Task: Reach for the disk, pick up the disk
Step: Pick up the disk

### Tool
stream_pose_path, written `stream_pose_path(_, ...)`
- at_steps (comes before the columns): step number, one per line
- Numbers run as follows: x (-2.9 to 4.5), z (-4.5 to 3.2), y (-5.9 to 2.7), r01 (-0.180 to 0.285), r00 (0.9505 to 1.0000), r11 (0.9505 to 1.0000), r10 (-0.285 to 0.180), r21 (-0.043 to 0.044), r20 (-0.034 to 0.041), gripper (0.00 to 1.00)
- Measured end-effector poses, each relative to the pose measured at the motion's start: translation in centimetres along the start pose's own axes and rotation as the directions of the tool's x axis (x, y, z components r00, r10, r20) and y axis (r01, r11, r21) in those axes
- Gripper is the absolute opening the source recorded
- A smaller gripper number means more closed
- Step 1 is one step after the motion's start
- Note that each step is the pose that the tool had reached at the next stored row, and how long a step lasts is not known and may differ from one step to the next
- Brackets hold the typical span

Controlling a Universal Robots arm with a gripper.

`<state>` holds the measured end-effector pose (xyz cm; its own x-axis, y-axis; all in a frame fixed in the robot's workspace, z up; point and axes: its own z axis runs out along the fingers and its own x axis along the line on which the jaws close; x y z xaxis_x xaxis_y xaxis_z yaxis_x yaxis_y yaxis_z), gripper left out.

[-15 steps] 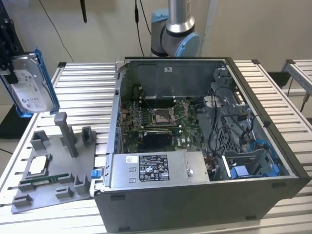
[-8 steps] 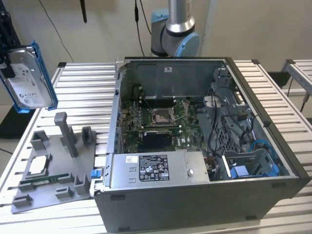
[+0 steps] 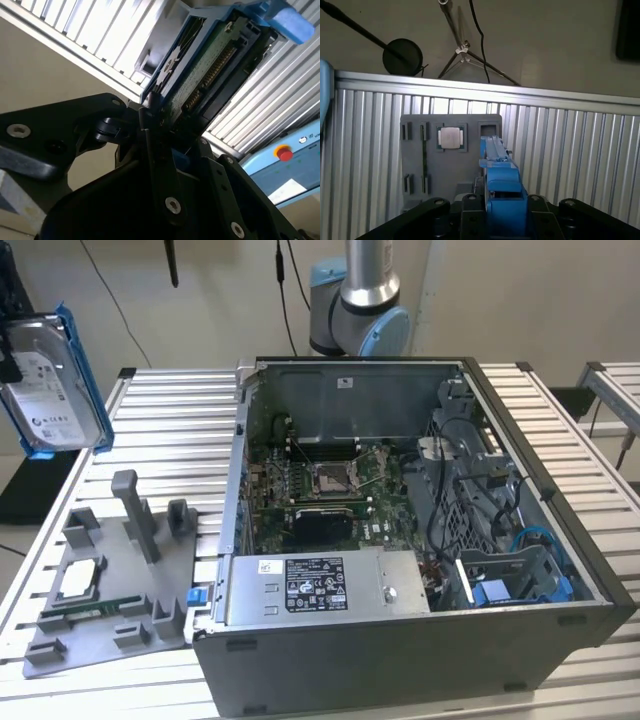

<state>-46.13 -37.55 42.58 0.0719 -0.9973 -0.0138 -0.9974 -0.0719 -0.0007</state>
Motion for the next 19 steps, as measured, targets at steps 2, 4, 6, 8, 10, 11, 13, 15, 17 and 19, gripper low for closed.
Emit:
stream_pose_path(2, -0.01, -0.47, 0.0, 0.0, 1.0, 1.0, 0.0, 0.0, -0.0002, 0.0)
stream_pose_path(4, -0.02, -0.96, 0.0, 0.0, 1.0, 1.0, 0.0, 0.0, -0.0003, 0.0)
stream_pose_path(6, -0.03, -1.45, 0.0, 0.0, 1.0, 1.0, 0.0, 0.0001, -0.0003, 0.0)
stream_pose_path(8, -0.03, -1.92, 0.0, 0.0, 1.0, 1.0, 0.0, 0.0, -0.0004, 0.0)
stream_pose_path(10, -0.03, -2.38, 0.0, 0.0, 1.0, 1.0, 0.0, 0.0, -0.0005, 0.0)
stream_pose_path(11, -0.03, -2.61, -0.01, 0.0, 1.0, 1.0, 0.0, 0.0, -0.0005, 0.0)
stream_pose_path(13, -0.04, -3.07, 0.0, 0.0, 1.0, 1.0, 0.0, -0.0001, -0.0006, 0.0)
stream_pose_path(15, -0.05, -3.53, 0.0, 0.0, 1.0, 1.0, 0.0, -0.0001, -0.0007, 0.0)
stream_pose_path(17, -0.06, -4.02, 0.0, 0.0, 1.0, 1.0, 0.0, 0.0, -0.0007, 0.0)
stream_pose_path(19, -0.07, -4.52, 0.0, 0.0, 1.0, 1.0, 0.0, 0.0, -0.0007, 0.0)
